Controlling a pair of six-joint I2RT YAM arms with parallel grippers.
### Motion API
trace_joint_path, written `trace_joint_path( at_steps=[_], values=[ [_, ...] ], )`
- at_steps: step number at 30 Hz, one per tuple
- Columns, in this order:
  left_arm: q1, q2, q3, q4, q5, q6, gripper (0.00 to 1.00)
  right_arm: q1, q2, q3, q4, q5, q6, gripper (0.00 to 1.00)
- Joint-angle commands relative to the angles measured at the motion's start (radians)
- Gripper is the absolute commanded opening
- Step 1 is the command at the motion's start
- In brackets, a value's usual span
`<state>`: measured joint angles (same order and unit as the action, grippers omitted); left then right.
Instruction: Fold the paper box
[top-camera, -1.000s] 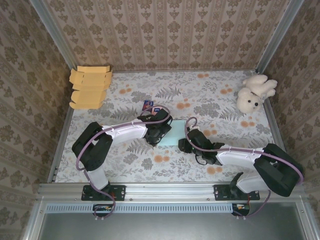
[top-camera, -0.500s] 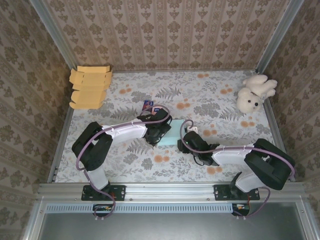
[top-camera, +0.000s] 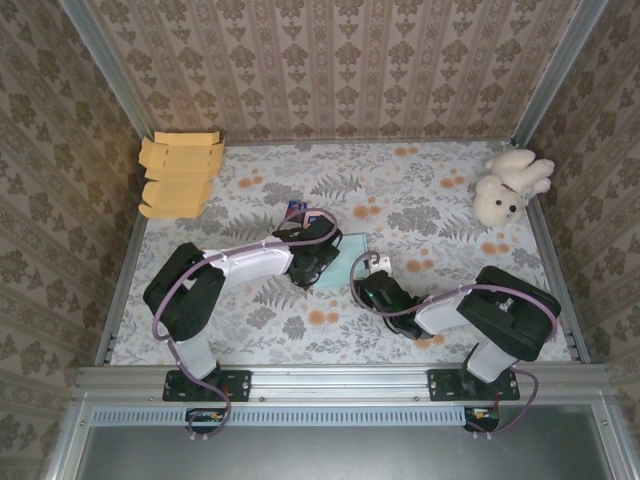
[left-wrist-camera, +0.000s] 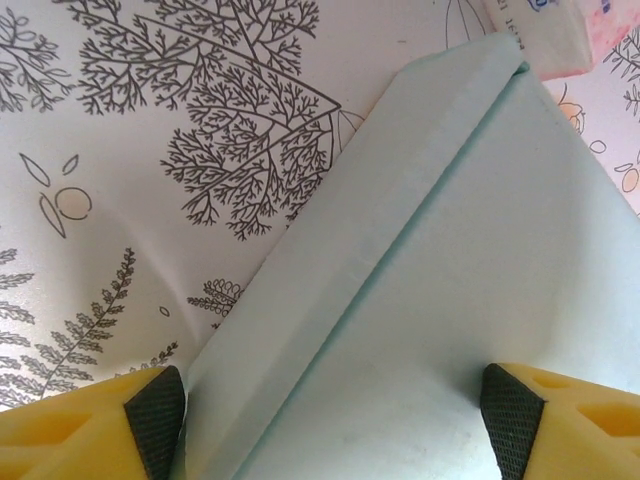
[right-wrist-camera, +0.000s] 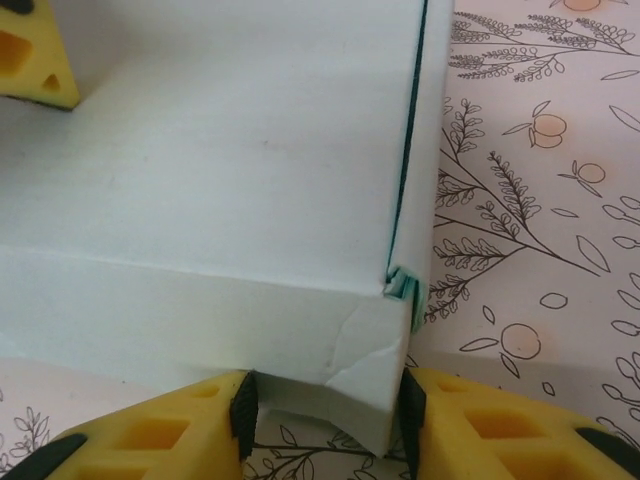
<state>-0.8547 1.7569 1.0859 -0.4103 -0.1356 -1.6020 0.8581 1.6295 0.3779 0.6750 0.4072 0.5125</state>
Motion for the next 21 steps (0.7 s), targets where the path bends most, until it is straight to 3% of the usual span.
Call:
trace_joint_path(
  at_steps=[1, 10, 16, 21],
  values=[
    [-0.003, 0.049, -0.028, -0.061, 0.020, -0.011, 0.80, 0.015, 0.072, -0.006, 0.053, 0.017, -0.057, 0.47],
    [0.003, 0.043, -0.038, -0.061, 0.019, -0.006, 0.80, 0.017, 0.145, 0.001, 0.099, 0.171, -0.062, 0.51],
    [0.008, 0.042, -0.041, -0.062, 0.018, -0.004, 0.80, 0.018, 0.131, 0.039, 0.023, 0.147, -0.097, 0.56],
    [0.012, 0.040, -0.048, -0.061, 0.017, -0.006, 0.79, 0.016, 0.020, 0.027, -0.080, 0.081, -0.046, 0.58]
  ],
)
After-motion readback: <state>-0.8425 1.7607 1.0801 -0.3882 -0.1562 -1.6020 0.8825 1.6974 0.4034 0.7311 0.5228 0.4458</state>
